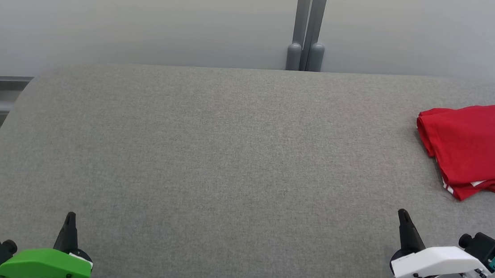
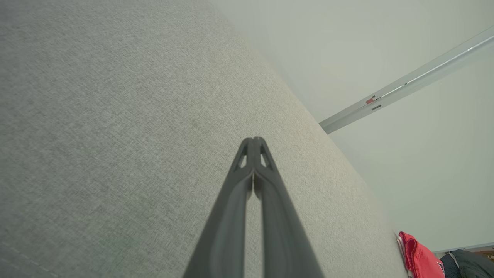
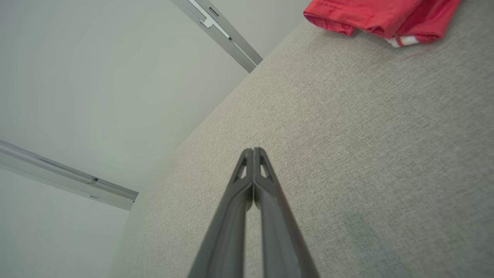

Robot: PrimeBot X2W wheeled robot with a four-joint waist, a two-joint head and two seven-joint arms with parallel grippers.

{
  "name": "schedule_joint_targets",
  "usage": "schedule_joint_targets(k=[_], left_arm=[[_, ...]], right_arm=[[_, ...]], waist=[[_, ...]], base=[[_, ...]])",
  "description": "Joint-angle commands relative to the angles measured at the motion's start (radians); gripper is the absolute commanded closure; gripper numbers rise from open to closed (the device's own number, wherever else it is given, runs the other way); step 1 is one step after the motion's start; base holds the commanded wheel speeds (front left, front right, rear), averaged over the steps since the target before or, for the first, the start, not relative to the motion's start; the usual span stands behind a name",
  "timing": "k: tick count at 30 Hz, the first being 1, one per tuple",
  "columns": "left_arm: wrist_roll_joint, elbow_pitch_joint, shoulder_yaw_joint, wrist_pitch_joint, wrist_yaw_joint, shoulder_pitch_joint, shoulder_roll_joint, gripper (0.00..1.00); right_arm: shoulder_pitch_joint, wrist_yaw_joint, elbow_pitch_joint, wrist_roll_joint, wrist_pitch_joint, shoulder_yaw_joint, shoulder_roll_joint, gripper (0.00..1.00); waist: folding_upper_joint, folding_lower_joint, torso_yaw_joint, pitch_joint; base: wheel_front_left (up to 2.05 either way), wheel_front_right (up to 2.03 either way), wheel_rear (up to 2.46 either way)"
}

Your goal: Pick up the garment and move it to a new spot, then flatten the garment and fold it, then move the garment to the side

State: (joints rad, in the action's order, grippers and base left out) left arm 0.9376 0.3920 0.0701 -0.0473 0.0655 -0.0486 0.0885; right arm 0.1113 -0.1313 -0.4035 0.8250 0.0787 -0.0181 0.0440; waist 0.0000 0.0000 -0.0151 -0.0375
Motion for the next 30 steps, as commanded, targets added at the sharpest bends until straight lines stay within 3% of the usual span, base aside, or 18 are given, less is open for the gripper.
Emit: schedule_joint_targets(k=[1, 30], left_arm=[[0.027, -0.014, 0.010, 0.008, 0.009, -0.035, 0.003, 1.00], [0.301, -0.016, 0.062, 0.108, 0.035, -0.109, -0.016, 1.00]], right_arm=[[0.034, 0.000, 0.018, 0.036, -0.006, -0.005, 0.005, 1.00], [0.071, 0.000, 0.034, 0.368, -0.062, -0.023, 0.007, 1.00]], waist=[[0.0000, 0.0000, 0.000, 0.001], [0.0000, 0.0000, 0.006, 0.015]], base=[[0.00, 0.00, 0.00], [0.00, 0.00, 0.00]])
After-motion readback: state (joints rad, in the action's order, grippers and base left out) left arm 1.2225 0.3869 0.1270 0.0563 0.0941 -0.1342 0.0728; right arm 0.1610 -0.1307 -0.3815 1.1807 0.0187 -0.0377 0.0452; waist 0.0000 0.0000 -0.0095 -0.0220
